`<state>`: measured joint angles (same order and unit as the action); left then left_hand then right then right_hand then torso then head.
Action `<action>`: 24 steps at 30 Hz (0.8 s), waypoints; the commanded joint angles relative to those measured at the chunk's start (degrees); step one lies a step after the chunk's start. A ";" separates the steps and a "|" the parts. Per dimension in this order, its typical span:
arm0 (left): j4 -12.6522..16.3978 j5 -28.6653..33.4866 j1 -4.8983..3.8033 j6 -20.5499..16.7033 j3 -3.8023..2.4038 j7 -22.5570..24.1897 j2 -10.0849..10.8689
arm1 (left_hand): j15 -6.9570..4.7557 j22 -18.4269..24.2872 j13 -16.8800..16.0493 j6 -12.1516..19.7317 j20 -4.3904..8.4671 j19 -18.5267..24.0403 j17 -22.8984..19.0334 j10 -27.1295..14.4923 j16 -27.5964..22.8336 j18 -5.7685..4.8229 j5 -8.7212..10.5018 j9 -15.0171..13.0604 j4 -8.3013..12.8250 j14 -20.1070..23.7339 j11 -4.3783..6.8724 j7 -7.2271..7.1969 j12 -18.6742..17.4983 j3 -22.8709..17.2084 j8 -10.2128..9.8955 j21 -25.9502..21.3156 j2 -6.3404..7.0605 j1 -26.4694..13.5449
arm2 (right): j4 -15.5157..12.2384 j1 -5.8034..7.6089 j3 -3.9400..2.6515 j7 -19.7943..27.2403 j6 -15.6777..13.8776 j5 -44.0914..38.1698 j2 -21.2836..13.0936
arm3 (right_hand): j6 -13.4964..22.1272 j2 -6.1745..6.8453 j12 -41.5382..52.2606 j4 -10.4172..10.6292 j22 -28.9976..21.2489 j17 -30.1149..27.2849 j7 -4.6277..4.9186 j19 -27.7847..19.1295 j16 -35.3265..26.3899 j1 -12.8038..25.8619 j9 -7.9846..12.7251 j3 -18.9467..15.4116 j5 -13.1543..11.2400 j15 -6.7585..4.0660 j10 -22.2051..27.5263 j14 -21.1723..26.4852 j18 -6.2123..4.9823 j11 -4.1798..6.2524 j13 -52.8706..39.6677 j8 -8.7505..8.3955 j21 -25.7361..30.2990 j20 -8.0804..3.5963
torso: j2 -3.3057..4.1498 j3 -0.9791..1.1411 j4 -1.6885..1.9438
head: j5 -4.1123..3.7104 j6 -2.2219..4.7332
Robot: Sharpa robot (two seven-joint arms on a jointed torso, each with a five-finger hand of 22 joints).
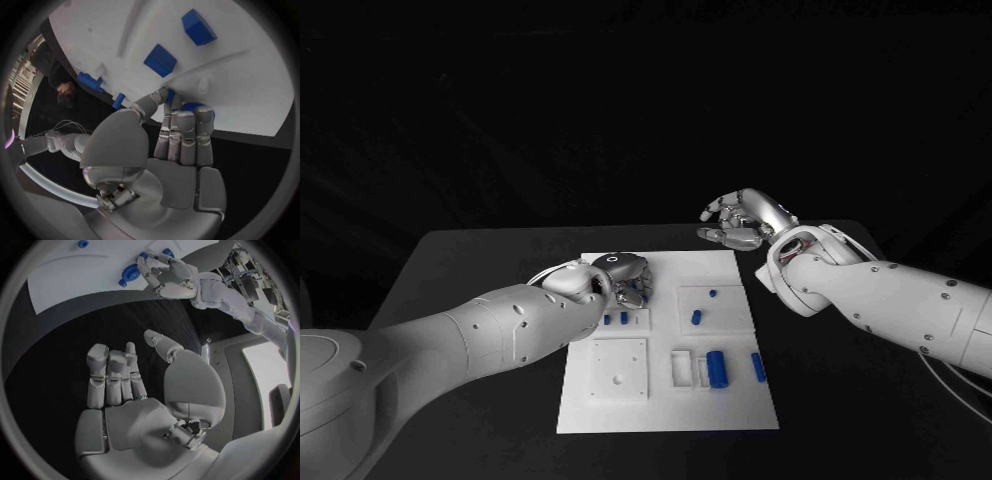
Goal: Assemble the parts on the task board
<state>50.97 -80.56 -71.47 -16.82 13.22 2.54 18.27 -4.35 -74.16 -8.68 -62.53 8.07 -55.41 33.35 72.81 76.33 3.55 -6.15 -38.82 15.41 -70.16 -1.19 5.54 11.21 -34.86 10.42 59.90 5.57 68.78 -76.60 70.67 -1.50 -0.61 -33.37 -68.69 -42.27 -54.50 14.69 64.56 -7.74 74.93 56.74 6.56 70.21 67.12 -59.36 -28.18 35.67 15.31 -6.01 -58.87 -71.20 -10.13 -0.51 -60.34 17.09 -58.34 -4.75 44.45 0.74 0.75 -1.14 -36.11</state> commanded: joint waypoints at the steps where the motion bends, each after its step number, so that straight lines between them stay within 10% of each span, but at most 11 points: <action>1: 0.26 -0.28 0.79 -0.13 0.43 0.46 0.37 | -0.12 -0.09 -0.41 -0.64 1.05 -0.64 -0.06 2.19 0.44 4.14 -0.05 -0.08 0.18 -0.80 -0.77 -0.16 0.07 -0.36 0.34 0.49 -0.78 0.13 | -0.02 0.00 -0.03 0.66 0.56 -0.65 0.06 | 0.02 -0.28 0.36 -0.05 0.98 0.05 0.26 0.16 -0.28 0.09 -0.06 -0.29 0.25 0.21 0.03 -0.12 -4.87 0.10 0.04 -0.20 0.27 -0.43 | 0.01 -0.01 0.02 | 0.01 0.04; 24: 4.66 6.69 0.64 -7.21 -0.44 2.79 5.06 | -0.64 -0.11 -0.78 -1.48 1.85 -1.95 -0.21 3.62 0.76 4.16 -0.70 0.01 0.16 -1.80 -0.27 -0.54 -0.42 -1.10 0.95 1.01 -0.53 -0.27 | 0.02 0.00 -0.03 0.77 0.33 -0.65 -0.30 | -0.06 -0.30 0.40 -0.05 0.99 0.06 0.22 0.17 -0.27 0.09 -0.08 -0.29 0.31 0.18 -0.04 -0.15 -4.87 0.13 0.05 -0.17 0.26 -0.45 | -0.03 -0.02 0.11 | 0.26 0.40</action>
<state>54.94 -76.61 -70.72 -22.93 12.84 4.32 23.09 -5.01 -74.23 -9.15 -63.54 8.89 -57.04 33.23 74.53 76.81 3.38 -6.48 -38.81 15.55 -71.62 -0.67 5.09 10.78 -35.68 11.06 60.56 5.28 68.60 -76.48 70.67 -1.50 -0.42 -33.40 -68.73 -42.53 -54.63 14.69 64.77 -7.74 74.91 56.73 6.41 70.33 67.12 -59.36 -28.19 35.67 15.31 -6.01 -58.87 -71.20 -10.13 -0.51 -60.34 17.08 -58.34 -4.91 44.42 0.70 0.86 -0.94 -35.75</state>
